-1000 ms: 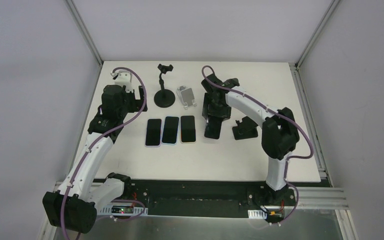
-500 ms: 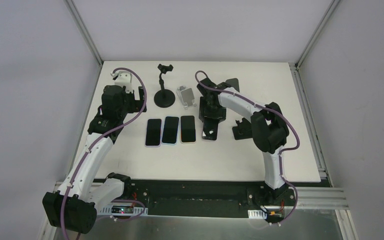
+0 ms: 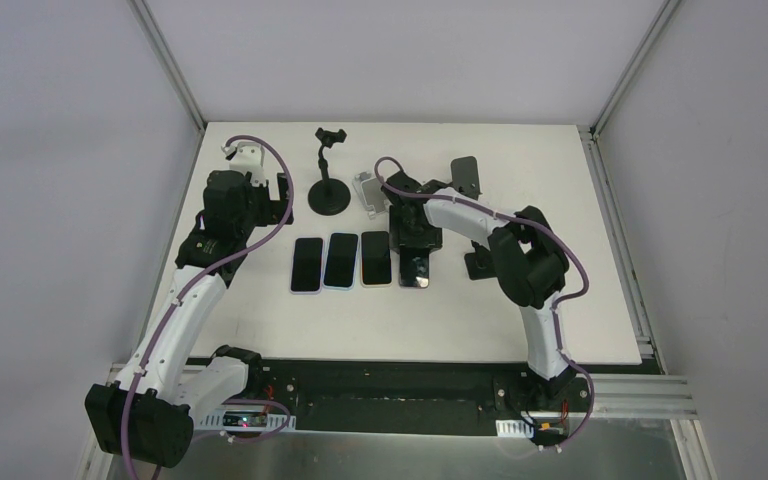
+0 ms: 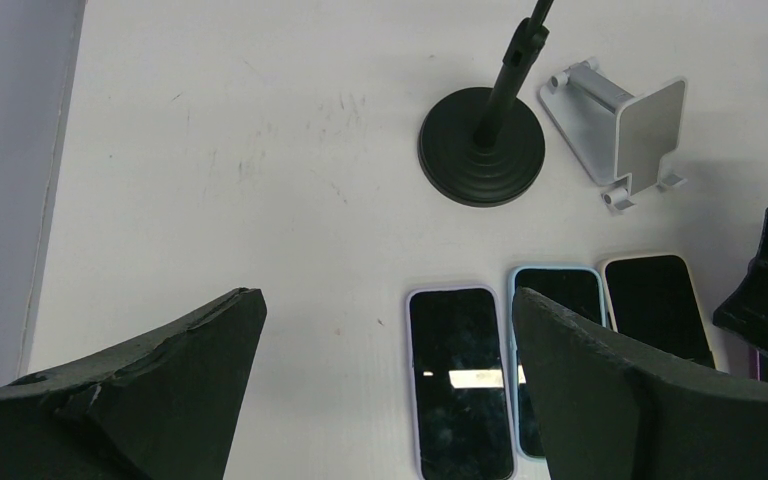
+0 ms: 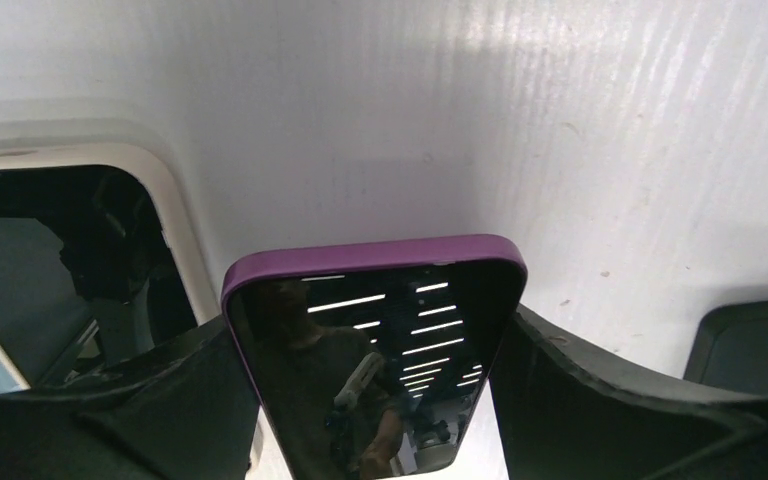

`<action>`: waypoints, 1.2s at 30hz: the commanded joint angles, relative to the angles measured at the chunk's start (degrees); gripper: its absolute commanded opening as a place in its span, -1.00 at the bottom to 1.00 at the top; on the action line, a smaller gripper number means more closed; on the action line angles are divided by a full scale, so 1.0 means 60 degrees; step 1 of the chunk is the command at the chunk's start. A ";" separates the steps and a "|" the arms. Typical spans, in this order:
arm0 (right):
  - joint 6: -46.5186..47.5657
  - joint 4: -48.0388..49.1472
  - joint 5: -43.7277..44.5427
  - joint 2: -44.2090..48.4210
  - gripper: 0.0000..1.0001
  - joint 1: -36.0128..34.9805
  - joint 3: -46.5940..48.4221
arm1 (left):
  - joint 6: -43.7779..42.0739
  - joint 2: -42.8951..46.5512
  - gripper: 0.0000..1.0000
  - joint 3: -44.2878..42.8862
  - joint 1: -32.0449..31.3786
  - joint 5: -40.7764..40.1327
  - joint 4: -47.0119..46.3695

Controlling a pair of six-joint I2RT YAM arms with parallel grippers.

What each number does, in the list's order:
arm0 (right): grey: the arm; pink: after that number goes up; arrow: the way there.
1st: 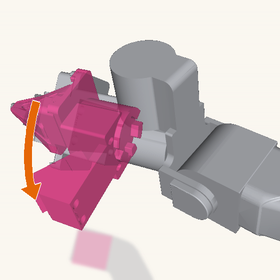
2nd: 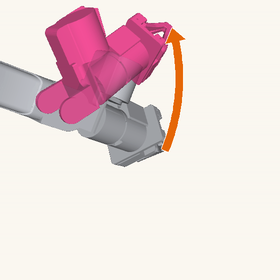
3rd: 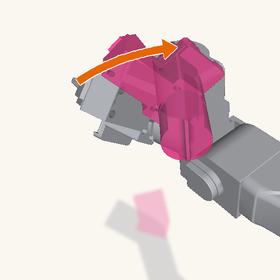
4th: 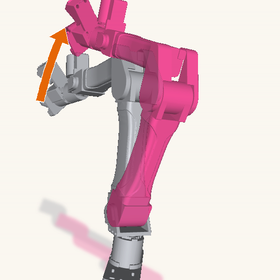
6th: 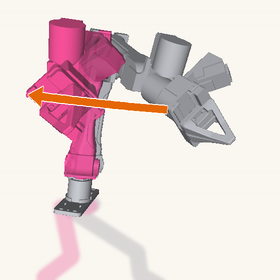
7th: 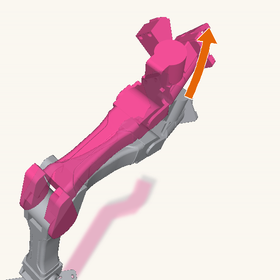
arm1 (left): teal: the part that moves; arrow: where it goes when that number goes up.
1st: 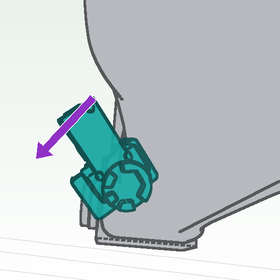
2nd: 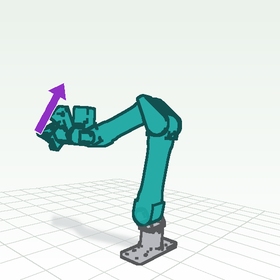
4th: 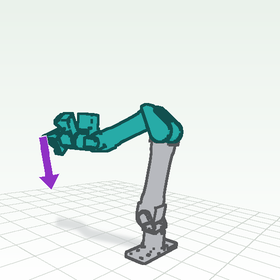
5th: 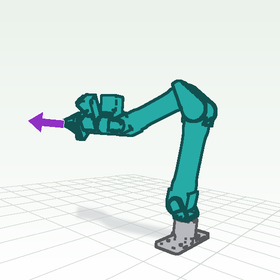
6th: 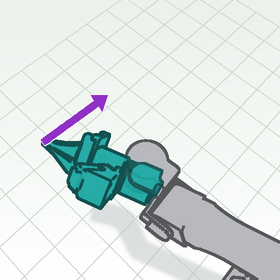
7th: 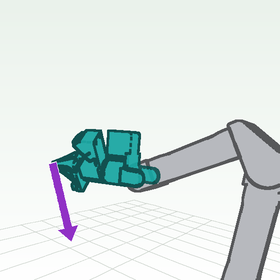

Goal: Remove the phone from the phone stand

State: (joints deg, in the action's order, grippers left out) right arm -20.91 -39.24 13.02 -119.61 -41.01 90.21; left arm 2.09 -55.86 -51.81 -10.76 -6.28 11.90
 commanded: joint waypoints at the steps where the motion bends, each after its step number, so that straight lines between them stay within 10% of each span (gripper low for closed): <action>1: -0.0235 0.0217 0.0446 -0.0222 -0.58 -0.0096 -0.0065 | -0.0099 0.0073 0.98 0.0024 0.0051 0.0112 -0.0109; 36: -0.0134 -0.0902 0.1427 -0.0251 0.65 -0.0218 0.0532 | -0.0260 0.0228 0.98 0.0081 0.0051 -0.0067 -0.0109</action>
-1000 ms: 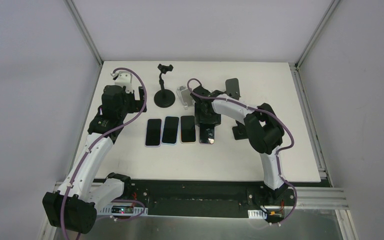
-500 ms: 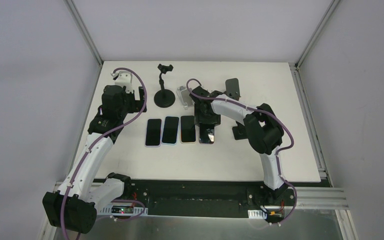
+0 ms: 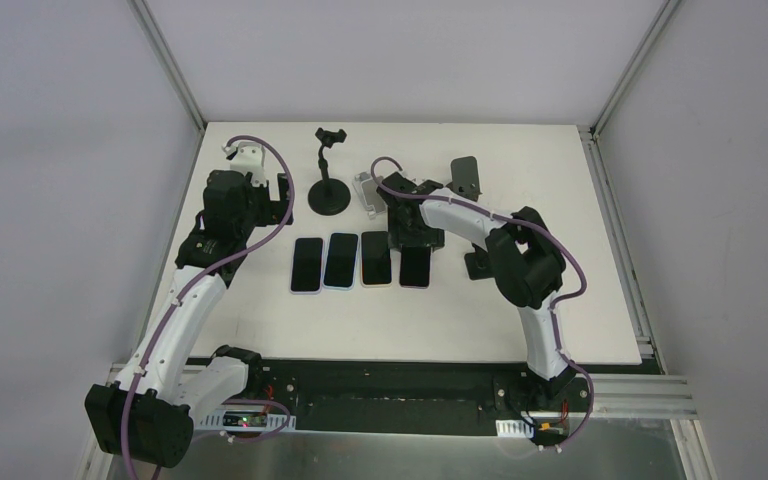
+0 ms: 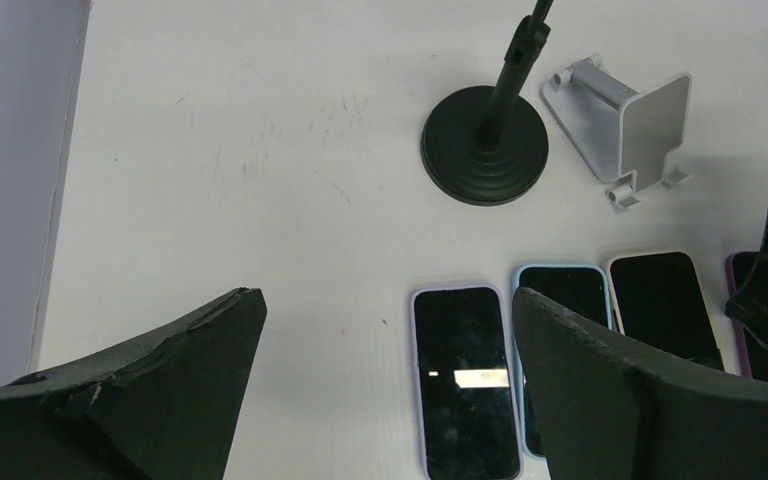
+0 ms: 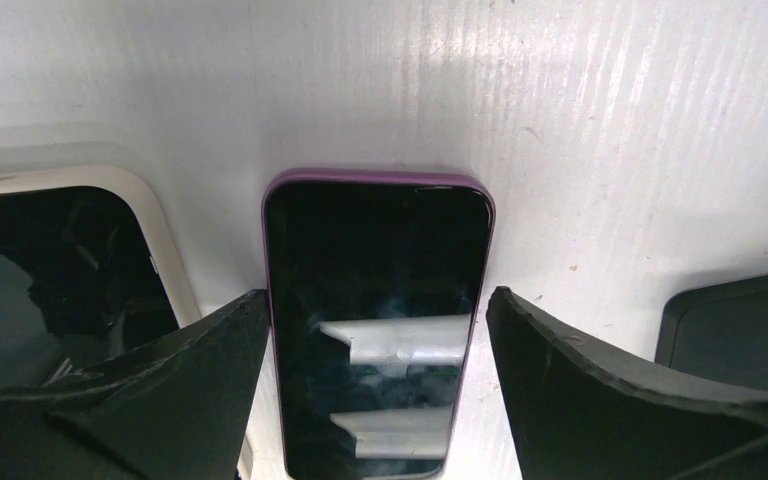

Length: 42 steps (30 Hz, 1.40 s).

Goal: Remove the phone from the phone stand

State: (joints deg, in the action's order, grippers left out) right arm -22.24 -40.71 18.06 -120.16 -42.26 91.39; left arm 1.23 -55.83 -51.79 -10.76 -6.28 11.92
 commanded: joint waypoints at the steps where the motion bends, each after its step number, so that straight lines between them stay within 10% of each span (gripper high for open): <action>1: 0.0101 -0.0662 0.0581 -0.0137 0.65 -0.0014 0.0338 | -0.0118 0.0238 0.98 0.0077 0.0051 -0.0079 -0.0112; 13: 0.0141 -0.1283 0.0291 0.1133 0.67 0.0144 0.0886 | -0.0243 0.0039 0.98 0.0077 0.0051 -0.0348 -0.0105; 26: -0.1463 -0.2418 -0.6039 0.2392 0.68 0.2065 0.1893 | 0.1435 -0.0788 0.98 -0.0814 0.0036 -0.1054 0.1657; 42: 0.0154 -0.0841 -0.1189 0.7865 0.73 0.2599 -0.1448 | 0.1479 0.1760 0.98 -0.0437 0.0035 0.0101 0.4112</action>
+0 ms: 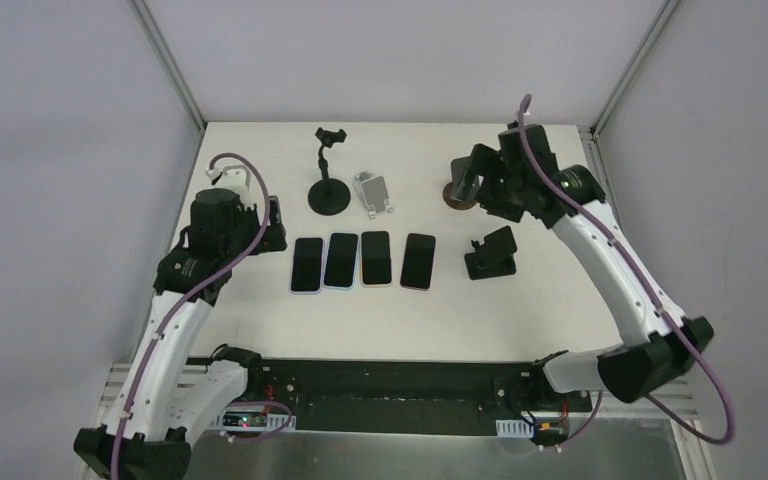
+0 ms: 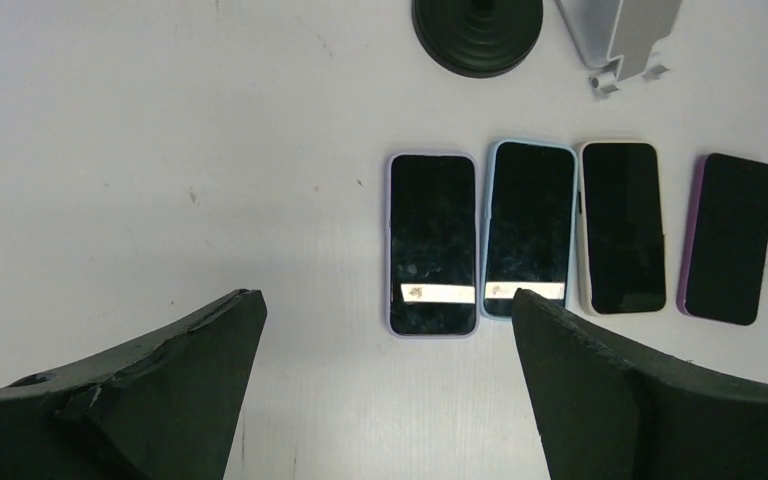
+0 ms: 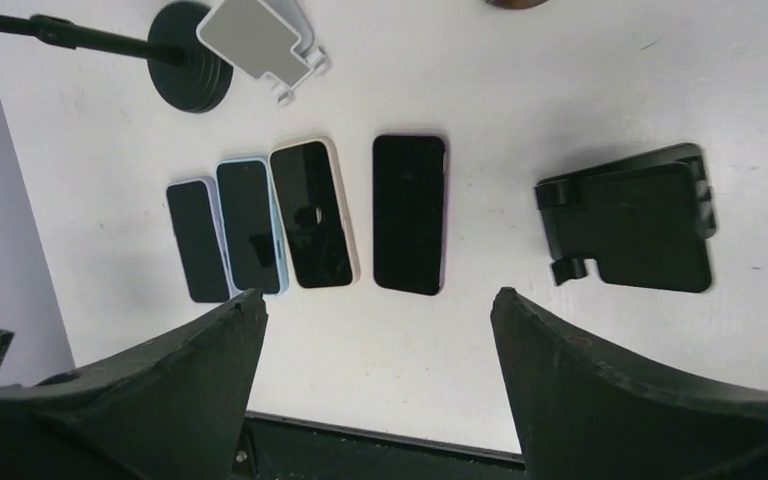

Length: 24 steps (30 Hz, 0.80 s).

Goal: Remove the phone from the phone stand

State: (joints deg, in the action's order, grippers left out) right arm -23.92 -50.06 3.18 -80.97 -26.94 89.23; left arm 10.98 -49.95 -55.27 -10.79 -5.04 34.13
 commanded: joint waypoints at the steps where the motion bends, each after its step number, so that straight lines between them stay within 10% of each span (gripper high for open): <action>1: 0.0401 0.0998 0.1408 0.1787 0.73 0.0038 -0.1514 | -0.0172 0.0955 0.98 0.0116 0.0042 -0.0165 0.0507; 24: -0.0049 0.1902 0.4421 0.7711 0.78 0.0038 -0.5456 | -0.0304 0.2471 0.98 -0.2403 0.0040 -0.0476 0.2023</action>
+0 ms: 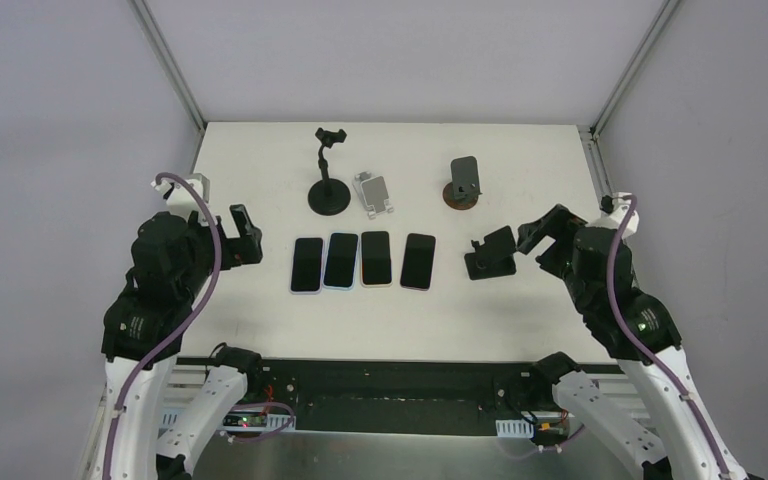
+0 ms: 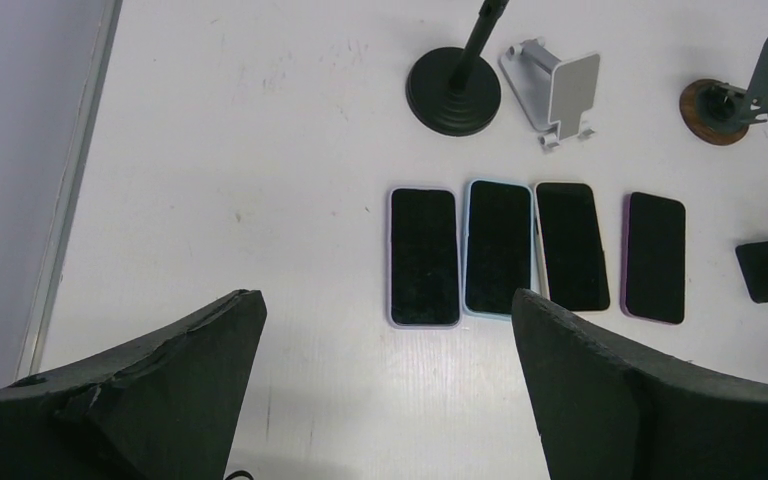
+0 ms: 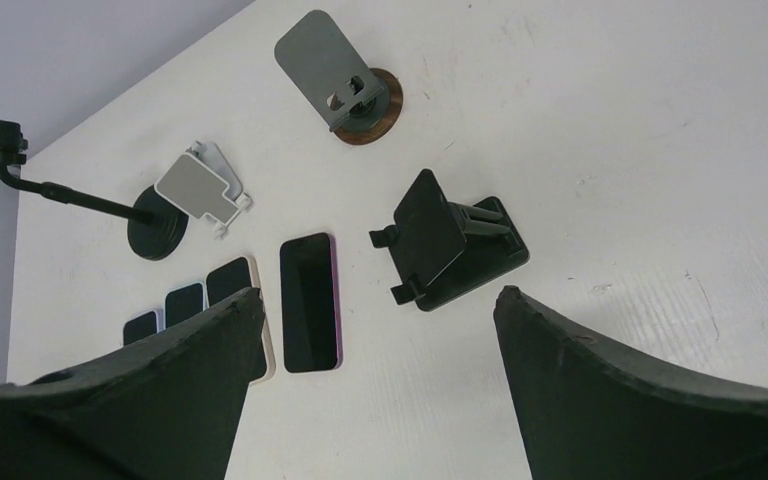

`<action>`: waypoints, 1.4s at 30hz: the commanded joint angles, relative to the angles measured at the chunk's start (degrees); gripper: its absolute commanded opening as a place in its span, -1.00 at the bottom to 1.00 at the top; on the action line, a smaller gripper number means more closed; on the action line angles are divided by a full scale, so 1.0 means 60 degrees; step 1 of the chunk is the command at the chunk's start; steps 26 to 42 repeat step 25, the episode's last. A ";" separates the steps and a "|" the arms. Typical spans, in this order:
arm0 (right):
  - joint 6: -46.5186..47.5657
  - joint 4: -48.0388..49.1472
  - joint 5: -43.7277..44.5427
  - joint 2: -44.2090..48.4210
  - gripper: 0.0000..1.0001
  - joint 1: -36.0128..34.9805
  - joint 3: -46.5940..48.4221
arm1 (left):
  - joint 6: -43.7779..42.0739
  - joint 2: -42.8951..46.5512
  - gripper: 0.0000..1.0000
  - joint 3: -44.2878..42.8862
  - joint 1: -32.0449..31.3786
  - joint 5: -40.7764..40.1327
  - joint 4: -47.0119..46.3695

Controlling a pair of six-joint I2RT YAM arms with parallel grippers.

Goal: Remove the phone from the phone stand

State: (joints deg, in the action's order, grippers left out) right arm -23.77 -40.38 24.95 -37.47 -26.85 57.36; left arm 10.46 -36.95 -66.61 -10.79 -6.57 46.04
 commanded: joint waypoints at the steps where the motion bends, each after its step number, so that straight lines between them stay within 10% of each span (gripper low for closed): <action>1: -0.0060 0.0351 0.0927 0.0621 0.78 0.0033 -0.0206 | -0.0221 0.0364 0.98 -0.0569 0.0040 -0.0298 0.0045; 42: 0.0374 0.0779 0.1595 0.1485 0.99 0.0026 -0.0815 | 0.0411 0.0493 0.98 -0.0278 0.0040 -0.0578 0.0057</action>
